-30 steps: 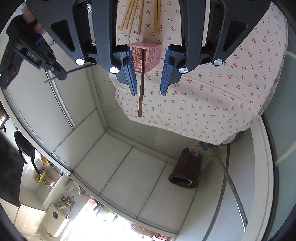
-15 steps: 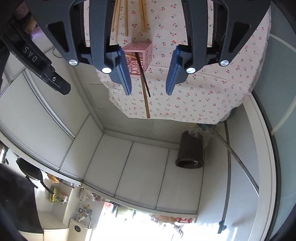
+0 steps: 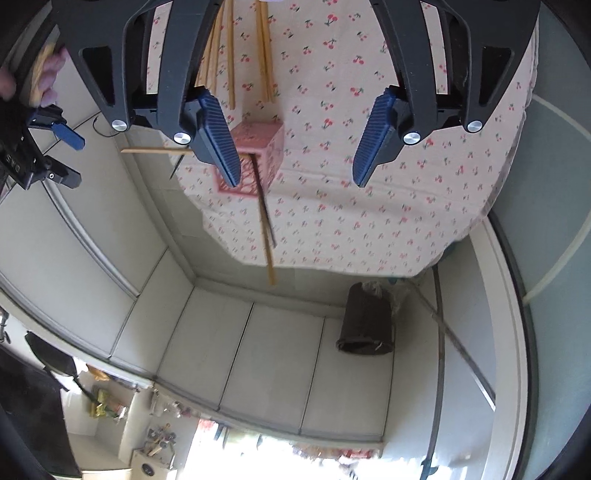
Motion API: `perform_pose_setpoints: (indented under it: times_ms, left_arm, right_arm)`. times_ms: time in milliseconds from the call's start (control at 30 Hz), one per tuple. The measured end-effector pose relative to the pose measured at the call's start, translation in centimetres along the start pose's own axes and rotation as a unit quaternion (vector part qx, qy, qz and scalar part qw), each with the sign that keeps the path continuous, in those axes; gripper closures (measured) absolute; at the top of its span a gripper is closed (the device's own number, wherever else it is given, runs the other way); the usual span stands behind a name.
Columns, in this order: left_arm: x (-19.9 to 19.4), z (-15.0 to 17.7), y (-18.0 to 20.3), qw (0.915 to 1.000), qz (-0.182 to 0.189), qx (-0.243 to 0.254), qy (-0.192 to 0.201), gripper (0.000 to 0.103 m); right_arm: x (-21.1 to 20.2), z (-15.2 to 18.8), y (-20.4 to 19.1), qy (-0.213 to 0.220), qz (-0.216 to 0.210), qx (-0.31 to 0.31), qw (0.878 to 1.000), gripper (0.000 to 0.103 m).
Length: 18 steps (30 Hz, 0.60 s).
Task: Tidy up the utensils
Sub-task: 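Open both grippers to release the chopsticks into the basket, then grasp another dark-tipped chopstick from the pile with the right gripper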
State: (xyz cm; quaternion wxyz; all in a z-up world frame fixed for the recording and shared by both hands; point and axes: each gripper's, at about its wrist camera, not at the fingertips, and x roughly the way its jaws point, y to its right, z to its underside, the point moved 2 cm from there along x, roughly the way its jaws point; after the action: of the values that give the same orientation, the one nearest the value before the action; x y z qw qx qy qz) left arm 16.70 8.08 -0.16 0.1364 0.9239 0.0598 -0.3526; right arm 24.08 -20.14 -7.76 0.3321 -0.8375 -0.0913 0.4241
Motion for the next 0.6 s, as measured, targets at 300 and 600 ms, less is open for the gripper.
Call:
perform_pose_setpoints:
  times_ms: [300, 600]
  left_arm:
    - [2.9, 1.0, -1.0, 0.9983, 0.001, -0.025, -0.052, 0.038]
    - [6.3, 2.0, -2.4, 0.9941, -0.006, -0.026, -0.105, 0.036]
  right_arm:
    - [11.8, -2.7, 10.4, -0.095, 0.081, 0.137, 0.983, 0.021]
    - [21.8, -5.9, 10.6, -0.089, 0.087, 0.111, 0.986, 0.048]
